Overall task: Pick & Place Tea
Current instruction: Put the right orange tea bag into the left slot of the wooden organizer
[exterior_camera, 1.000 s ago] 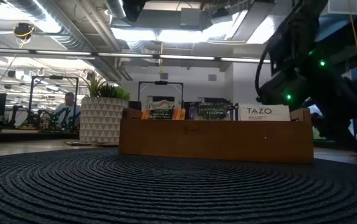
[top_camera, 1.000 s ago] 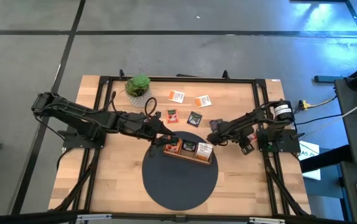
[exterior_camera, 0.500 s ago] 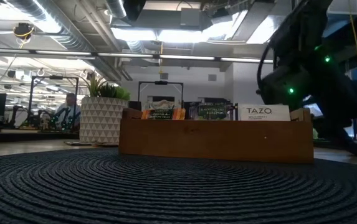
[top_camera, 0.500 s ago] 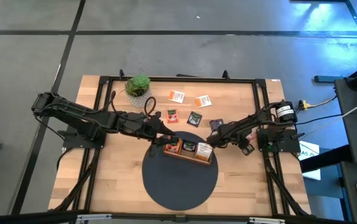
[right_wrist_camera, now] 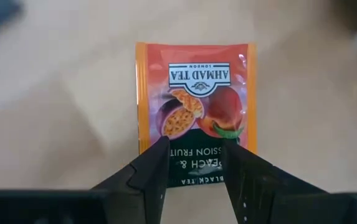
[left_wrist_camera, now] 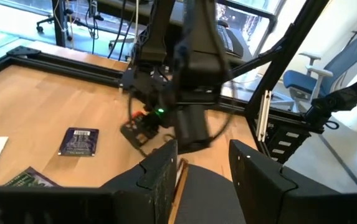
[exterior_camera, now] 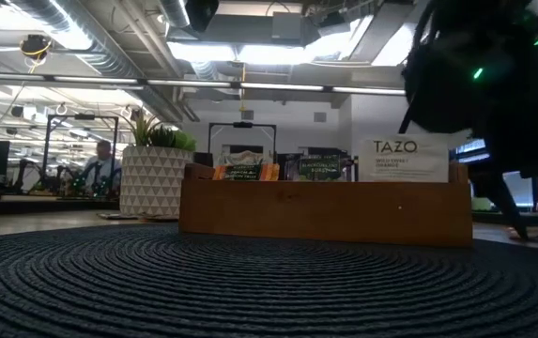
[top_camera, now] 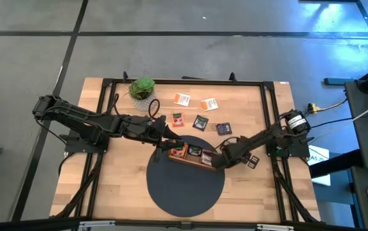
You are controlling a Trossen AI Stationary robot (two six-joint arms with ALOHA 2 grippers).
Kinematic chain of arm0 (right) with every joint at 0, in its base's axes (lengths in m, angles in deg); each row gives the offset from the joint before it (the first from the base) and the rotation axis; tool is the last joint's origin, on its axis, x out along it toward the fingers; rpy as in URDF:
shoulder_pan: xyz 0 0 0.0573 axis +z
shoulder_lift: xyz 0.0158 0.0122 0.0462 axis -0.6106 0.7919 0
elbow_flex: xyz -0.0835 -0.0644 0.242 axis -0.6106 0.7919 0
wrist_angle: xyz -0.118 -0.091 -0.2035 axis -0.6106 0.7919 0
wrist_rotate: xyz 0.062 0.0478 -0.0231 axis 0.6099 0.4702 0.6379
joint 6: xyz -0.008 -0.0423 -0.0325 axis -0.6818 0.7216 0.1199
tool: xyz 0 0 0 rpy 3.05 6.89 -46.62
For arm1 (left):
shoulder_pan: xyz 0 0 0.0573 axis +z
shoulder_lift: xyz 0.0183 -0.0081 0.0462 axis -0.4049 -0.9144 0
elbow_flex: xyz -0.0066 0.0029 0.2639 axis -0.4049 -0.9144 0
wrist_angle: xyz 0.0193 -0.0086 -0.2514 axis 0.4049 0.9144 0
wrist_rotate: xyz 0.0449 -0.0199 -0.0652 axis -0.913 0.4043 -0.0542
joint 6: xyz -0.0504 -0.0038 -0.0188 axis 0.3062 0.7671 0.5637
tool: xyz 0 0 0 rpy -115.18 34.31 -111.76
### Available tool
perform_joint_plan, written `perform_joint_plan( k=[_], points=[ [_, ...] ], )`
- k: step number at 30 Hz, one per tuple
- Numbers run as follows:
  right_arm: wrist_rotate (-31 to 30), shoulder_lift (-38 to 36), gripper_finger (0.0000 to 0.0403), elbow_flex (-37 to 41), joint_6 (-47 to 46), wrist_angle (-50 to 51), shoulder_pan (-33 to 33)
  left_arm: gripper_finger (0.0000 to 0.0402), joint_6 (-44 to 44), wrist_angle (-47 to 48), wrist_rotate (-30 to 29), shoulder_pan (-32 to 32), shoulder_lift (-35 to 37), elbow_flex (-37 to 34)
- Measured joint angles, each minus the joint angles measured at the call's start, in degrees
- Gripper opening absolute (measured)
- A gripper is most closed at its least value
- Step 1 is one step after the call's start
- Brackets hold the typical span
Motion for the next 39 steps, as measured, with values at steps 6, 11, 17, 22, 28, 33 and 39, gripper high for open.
perform_joint_plan(
  k=[6, 11, 17, 22, 28, 33, 39],
  points=[
    [0.41, 0.01, 0.0150, -1.78, -2.97, -2.63, 6.05, 0.0141, 1.73, 0.01, 0.00, 0.00, 0.00, 0.00],
    [0.28, -0.15, 0.0150, -1.68, -5.64, -6.29, 10.81, 0.0141, 2.76, 0.02, 0.00, 0.00, 0.00, 0.00],
    [0.98, -0.13, 0.0150, -1.68, -3.95, -7.17, 16.37, 0.0141, 3.21, 0.04, 0.00, 0.00, 0.00, 0.00],
    [1.38, -0.20, 0.0150, -1.68, 5.45, -9.87, 20.51, 0.0141, 3.23, 0.56, 0.00, 0.00, 0.00, 0.00],
    [-0.42, -0.39, 0.0150, -2.02, 26.07, -17.20, 24.52, 0.0141, 3.25, 0.57, 0.00, 0.00, 0.00, 0.00],
    [-6.30, 0.10, 0.0150, -4.18, 50.38, -19.11, 27.48, 0.0141, 4.53, 0.59, 0.00, 0.00, 0.00, 0.00],
    [-8.56, 0.15, 0.0150, -4.45, 76.02, -18.67, 30.08, 0.0141, 6.21, 0.72, -0.18, -0.43, 0.00, 0.00]
  ],
)
